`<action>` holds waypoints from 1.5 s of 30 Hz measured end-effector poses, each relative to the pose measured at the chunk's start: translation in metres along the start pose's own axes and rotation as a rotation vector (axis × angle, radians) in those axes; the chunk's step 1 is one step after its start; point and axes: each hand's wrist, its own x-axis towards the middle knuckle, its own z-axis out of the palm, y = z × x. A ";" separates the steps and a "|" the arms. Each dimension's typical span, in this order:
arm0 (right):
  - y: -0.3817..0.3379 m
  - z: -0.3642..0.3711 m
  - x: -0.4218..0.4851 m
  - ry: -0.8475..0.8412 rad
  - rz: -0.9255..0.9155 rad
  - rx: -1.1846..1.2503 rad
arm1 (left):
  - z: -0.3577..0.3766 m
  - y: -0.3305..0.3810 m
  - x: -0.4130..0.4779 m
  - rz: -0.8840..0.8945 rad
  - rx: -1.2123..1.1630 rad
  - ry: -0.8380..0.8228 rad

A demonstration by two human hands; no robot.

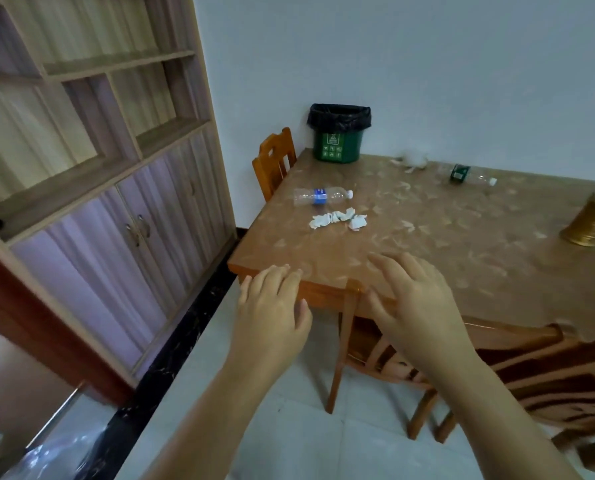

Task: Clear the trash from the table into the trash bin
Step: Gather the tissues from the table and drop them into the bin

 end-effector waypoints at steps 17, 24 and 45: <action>0.006 0.175 0.176 -0.102 0.293 -0.057 | 0.114 -0.172 0.174 0.048 -0.192 -0.176; 0.071 0.220 0.231 -0.083 0.391 -0.102 | 0.185 -0.173 0.258 0.123 -0.247 -0.217; 0.266 0.342 0.307 -0.304 0.730 -0.023 | 0.381 -0.179 0.370 0.148 -0.244 -0.581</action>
